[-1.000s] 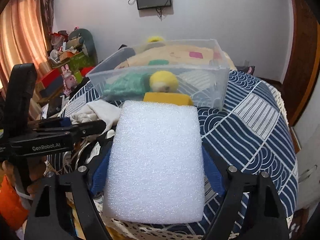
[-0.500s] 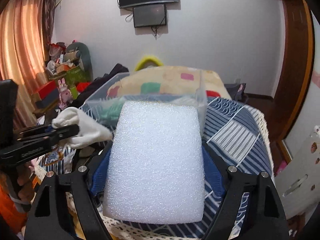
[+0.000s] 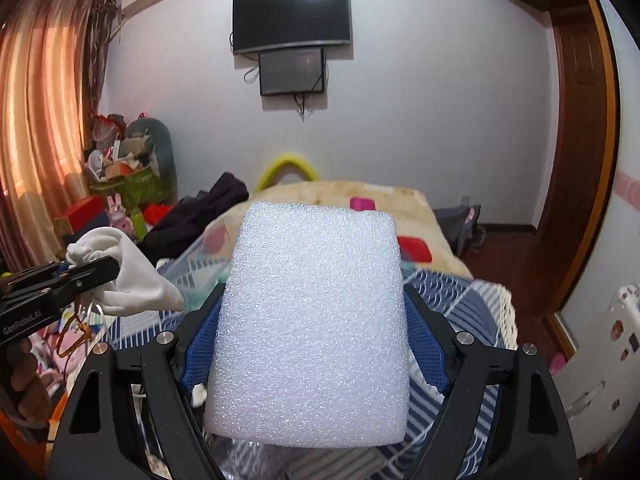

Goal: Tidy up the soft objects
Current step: 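Lower the foam block into the box with right tool while left tool drops bag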

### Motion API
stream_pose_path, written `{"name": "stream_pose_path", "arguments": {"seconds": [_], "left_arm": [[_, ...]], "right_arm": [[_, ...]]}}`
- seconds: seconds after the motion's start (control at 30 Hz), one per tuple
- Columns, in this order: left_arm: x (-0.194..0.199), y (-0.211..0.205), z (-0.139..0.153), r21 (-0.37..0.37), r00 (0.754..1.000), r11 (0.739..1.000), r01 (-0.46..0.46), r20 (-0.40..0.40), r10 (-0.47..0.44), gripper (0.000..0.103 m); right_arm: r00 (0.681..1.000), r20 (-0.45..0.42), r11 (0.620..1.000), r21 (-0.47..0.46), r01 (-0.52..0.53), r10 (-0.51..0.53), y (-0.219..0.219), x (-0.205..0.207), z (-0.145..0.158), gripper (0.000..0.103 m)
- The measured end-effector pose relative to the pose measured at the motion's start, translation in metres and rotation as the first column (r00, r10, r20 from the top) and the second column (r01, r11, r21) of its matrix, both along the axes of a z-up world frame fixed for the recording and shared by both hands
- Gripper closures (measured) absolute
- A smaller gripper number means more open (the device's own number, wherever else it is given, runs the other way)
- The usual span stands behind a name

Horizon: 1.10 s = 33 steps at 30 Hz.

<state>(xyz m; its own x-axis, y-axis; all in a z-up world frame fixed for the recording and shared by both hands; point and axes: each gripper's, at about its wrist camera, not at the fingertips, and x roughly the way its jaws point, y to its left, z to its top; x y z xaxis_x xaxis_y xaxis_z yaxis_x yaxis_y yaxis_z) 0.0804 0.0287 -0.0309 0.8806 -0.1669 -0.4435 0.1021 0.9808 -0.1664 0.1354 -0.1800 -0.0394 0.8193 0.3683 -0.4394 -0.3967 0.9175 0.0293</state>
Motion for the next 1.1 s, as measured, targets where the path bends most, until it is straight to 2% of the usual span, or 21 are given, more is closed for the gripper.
{"name": "stream_pose_path", "arguments": {"seconds": [0.27, 0.5, 0.83, 1.1], "left_arm": [[0.017, -0.003, 0.028, 0.027, 0.997, 1.000, -0.016, 0.078, 0.014, 0.080], [0.047, -0.006, 0.031, 0.040, 0.997, 0.999, -0.025, 0.080, 0.022, 0.080], [0.095, -0.005, 0.003, 0.046, 0.998, 0.997, -0.063, 0.008, 0.063, 0.080], [0.129, -0.012, -0.028, 0.054, 0.993, 0.997, -0.050, -0.104, 0.056, 0.080]], "right_arm": [[0.999, 0.047, 1.000, 0.000, 0.013, -0.013, 0.013, 0.019, 0.011, 0.023], [0.999, 0.034, 0.999, -0.031, 0.021, -0.020, 0.026, 0.036, 0.005, 0.023], [0.999, -0.052, 0.997, -0.079, -0.001, -0.003, 0.037, 0.063, -0.017, 0.023], [0.992, -0.128, 0.993, -0.115, -0.015, 0.000, 0.040, 0.077, -0.028, 0.023]]}}
